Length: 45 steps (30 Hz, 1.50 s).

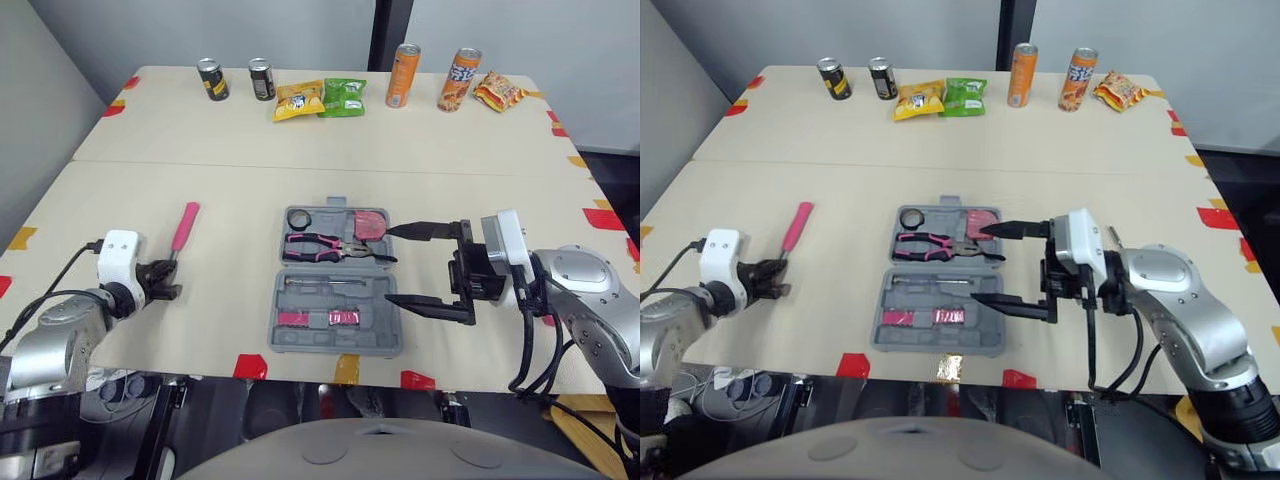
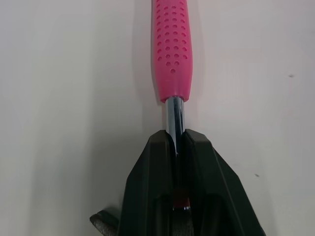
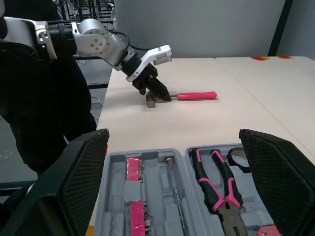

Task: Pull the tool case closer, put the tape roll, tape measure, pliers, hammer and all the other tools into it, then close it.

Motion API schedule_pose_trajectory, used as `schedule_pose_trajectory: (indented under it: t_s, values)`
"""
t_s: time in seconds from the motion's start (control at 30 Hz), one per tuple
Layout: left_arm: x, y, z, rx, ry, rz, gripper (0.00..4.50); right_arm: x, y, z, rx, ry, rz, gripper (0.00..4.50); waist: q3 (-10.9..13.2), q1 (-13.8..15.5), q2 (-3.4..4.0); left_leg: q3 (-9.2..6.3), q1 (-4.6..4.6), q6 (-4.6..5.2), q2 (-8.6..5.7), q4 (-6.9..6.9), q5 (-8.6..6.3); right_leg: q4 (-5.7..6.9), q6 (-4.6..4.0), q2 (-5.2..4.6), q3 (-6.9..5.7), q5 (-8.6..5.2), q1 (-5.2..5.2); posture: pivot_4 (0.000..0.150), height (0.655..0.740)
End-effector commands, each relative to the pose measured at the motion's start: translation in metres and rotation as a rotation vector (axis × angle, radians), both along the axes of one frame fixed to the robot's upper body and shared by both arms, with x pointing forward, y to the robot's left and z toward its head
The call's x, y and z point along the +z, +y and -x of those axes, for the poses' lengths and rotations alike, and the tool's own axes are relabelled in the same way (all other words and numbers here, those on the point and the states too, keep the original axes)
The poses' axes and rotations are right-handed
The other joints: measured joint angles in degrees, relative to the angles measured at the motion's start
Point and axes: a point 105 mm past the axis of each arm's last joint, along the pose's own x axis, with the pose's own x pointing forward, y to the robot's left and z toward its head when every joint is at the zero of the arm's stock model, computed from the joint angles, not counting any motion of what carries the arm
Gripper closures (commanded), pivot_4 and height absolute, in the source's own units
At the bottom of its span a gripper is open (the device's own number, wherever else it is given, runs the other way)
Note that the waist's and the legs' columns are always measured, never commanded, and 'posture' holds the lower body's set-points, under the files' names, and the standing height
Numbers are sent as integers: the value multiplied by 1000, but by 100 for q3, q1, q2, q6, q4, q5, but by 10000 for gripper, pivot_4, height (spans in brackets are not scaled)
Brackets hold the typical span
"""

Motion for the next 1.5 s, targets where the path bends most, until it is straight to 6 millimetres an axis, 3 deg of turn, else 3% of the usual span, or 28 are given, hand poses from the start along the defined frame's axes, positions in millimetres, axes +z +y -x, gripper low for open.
schedule_pose_trajectory:
  t_s: [0.03, 0.47, 0.83, 0.87, 1.03, 1.17, 1.23, 1.37, 1.5]
  values:
    - [7, -21, 2, -8, -26, 21, 44730, 8, -2, 3, 8, -33, -12, 0, 0, 23, -1, 0, 1, 0, 0, 0, 0, 0, 0, 0, 0, 0, 0, 1500, 7400]
    - [-3, -66, 20, 26, 26, 25, 44730, 6, -5, 4, 2, -28, -2, 0, 1, 12, 1, -1, 2, 1, 1, -2, 0, -3, 0, 2, -1, 0, 1, 1500, 7400]
    - [-9, -68, 15, 20, 31, 17, 44730, 5, -2, 6, 10, -19, -6, 0, 3, 49, 11, -1, 4, 2, 0, -3, 0, -3, 1, 2, -2, 0, 2, 1500, 7400]
    - [-8, -69, 15, 18, 22, 28, 35483, 5, -2, 6, 9, -21, -6, 0, 4, 55, 12, -1, 4, 2, 0, -3, 0, -2, 1, 2, -1, 0, 2, 1500, 7400]
    - [15, -73, 19, -69, -21, 68, 18193, 4, -2, 7, 4, -20, -13, 0, 7, 61, 9, -1, 3, 2, 0, -5, -1, -4, 1, 2, -2, -1, 0, 1500, 7400]
    - [47, -63, 17, -298, -38, 18, 3529, 4, -1, 6, -4, -22, -26, 0, 16, 59, 7, -4, -2, 2, 3, -15, 0, -8, 0, 7, -4, -1, -10, 1500, 7400]
    - [60, -58, 18, -421, -27, -8, 3529, 3, 0, 6, -5, -22, -28, 0, 21, 64, 6, -4, 0, 2, 2, -18, 0, -8, 0, 8, -4, -1, -12, 1500, 7400]
    - [97, -47, 8, -833, -1, -176, 3529, 1, 0, 4, -22, -33, -38, 0, 30, 85, 5, 1, 1, 2, -1, -24, 0, -16, 2, 6, 0, -1, -17, 1500, 7400]
    - [112, -40, -2, -1116, 19, -358, 3529, 2, 1, 3, -31, -43, -41, 0, 30, 83, 8, 13, 3, 4, -7, -27, 1, -23, 5, -2, 9, 0, -15, 1500, 7400]
